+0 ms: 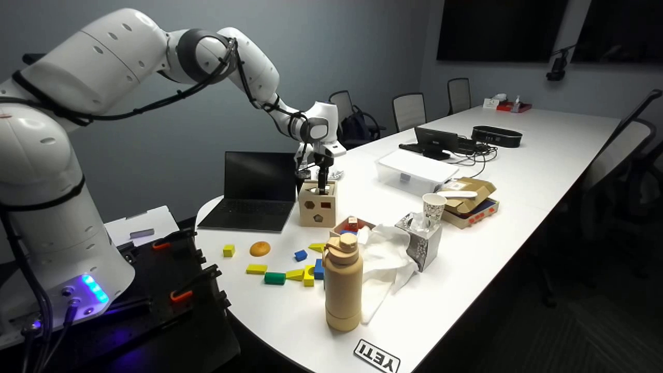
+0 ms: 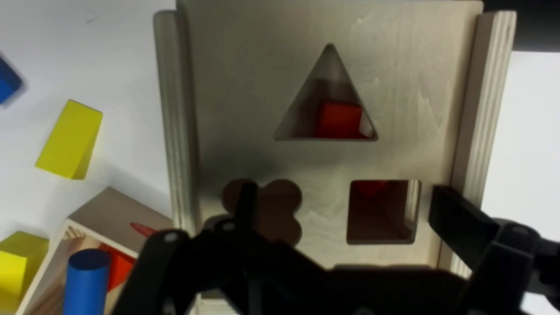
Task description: Open the cube-shaped object completely
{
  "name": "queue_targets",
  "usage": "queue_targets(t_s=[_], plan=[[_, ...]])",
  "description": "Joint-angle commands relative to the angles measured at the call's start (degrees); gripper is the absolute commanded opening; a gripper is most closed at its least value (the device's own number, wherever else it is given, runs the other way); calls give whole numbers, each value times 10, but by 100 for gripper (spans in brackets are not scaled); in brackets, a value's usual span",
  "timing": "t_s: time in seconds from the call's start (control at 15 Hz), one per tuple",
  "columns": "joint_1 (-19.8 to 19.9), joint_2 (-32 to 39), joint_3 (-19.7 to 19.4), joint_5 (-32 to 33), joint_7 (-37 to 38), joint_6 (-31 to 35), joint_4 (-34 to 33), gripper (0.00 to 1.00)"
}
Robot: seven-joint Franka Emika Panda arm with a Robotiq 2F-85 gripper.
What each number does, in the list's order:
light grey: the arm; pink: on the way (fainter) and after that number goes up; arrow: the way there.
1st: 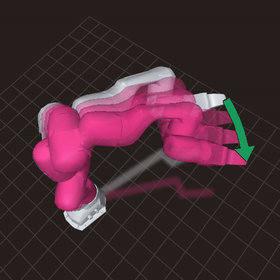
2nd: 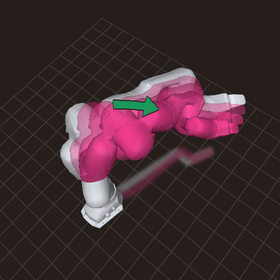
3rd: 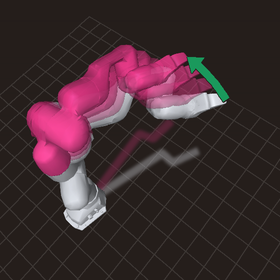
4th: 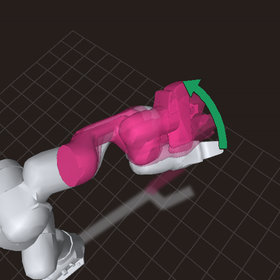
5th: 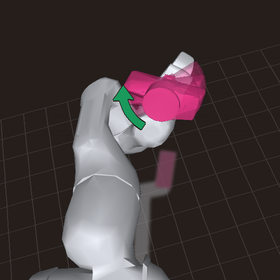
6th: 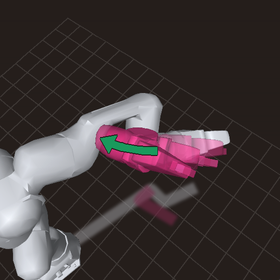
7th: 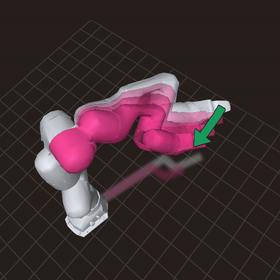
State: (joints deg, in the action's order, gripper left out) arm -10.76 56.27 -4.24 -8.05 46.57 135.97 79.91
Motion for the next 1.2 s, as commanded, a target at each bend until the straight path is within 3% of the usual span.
queue_targets(t_s=[0.0, 0.47, 1.13], plan=[[12, 6, 28, -14, -13, -49, -16, 100], [32, 9, 68, -39, -40, -113, -30, 100], [40, 9, 85, -83, -81, -197, -34, 100]])
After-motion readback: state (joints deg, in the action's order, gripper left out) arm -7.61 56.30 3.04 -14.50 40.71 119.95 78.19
